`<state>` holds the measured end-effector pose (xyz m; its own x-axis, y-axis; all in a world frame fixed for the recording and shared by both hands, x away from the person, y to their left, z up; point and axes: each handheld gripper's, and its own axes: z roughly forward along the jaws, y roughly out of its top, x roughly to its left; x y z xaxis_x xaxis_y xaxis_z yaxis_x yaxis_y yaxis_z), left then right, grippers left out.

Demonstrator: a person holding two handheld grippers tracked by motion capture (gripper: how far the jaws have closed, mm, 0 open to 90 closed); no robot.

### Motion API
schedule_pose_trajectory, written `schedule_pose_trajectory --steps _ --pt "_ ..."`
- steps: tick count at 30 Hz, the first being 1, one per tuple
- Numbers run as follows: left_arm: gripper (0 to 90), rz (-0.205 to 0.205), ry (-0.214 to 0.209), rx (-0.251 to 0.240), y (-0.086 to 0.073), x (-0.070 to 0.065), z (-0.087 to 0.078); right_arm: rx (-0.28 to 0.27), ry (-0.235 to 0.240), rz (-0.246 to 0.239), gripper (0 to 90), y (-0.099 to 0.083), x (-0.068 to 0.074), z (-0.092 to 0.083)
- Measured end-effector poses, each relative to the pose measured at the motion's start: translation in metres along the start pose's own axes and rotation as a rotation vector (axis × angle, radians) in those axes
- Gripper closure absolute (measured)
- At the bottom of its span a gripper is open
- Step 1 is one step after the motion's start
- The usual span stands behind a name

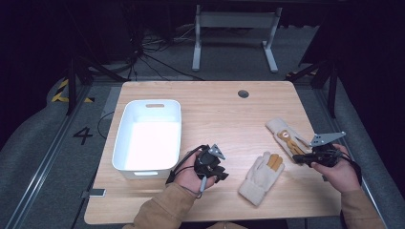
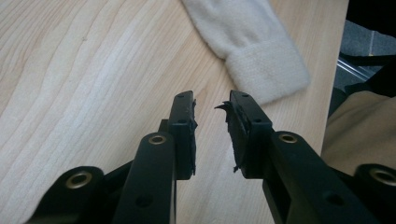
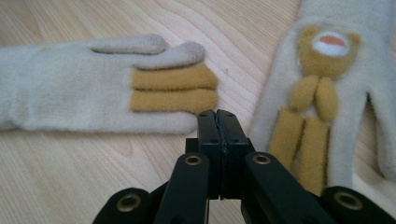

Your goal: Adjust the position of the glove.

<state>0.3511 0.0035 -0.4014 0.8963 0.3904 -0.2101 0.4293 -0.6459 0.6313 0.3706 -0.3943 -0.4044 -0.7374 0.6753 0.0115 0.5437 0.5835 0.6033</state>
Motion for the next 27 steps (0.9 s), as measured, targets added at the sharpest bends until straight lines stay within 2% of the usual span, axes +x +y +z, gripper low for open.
schedule_pose_trajectory --steps 3,6,9,10,11,12,15,18,23,25,27 --pt "81.7 0.014 -0.016 -0.01 0.003 -0.003 -0.001 -0.007 0.004 0.013 90.0 -0.002 -0.001 0.001" --pt "90.0 0.058 -0.033 -0.017 0.008 -0.009 -0.002 -0.013 0.008 0.014 90.0 -0.005 0.0 0.0" --pt "90.0 0.071 -0.049 -0.02 0.011 -0.011 0.0 -0.021 0.002 0.018 90.0 -0.007 0.0 -0.002" --pt "90.0 0.098 -0.065 -0.011 0.015 -0.015 0.003 -0.025 0.002 0.02 90.0 -0.008 0.0 -0.002" --pt "90.0 0.098 -0.065 -0.011 0.015 -0.015 0.003 -0.025 0.002 0.02 90.0 -0.008 0.0 -0.002" --pt "90.0 0.112 -0.089 -0.005 0.019 -0.019 0.008 -0.033 0.0 0.026 90.0 -0.011 0.0 -0.002" --pt "90.0 0.133 -0.112 0.0 0.025 -0.023 0.013 -0.036 -0.002 0.033 90.0 -0.013 0.0 -0.002" --pt "90.0 0.162 -0.144 0.018 0.034 -0.03 0.025 -0.04 -0.012 0.045 90.0 -0.018 0.0 -0.002" --pt "90.0 0.171 -0.186 0.023 0.041 -0.035 0.037 -0.04 -0.02 0.059 90.0 -0.024 -0.001 -0.003" --pt "90.0 0.2 -0.199 0.03 0.048 -0.04 0.047 -0.044 -0.03 0.066 90.0 -0.028 -0.002 -0.003" --pt "90.0 0.204 -0.222 0.031 0.052 -0.043 0.054 -0.047 -0.032 0.069 90.0 -0.029 -0.002 -0.003"
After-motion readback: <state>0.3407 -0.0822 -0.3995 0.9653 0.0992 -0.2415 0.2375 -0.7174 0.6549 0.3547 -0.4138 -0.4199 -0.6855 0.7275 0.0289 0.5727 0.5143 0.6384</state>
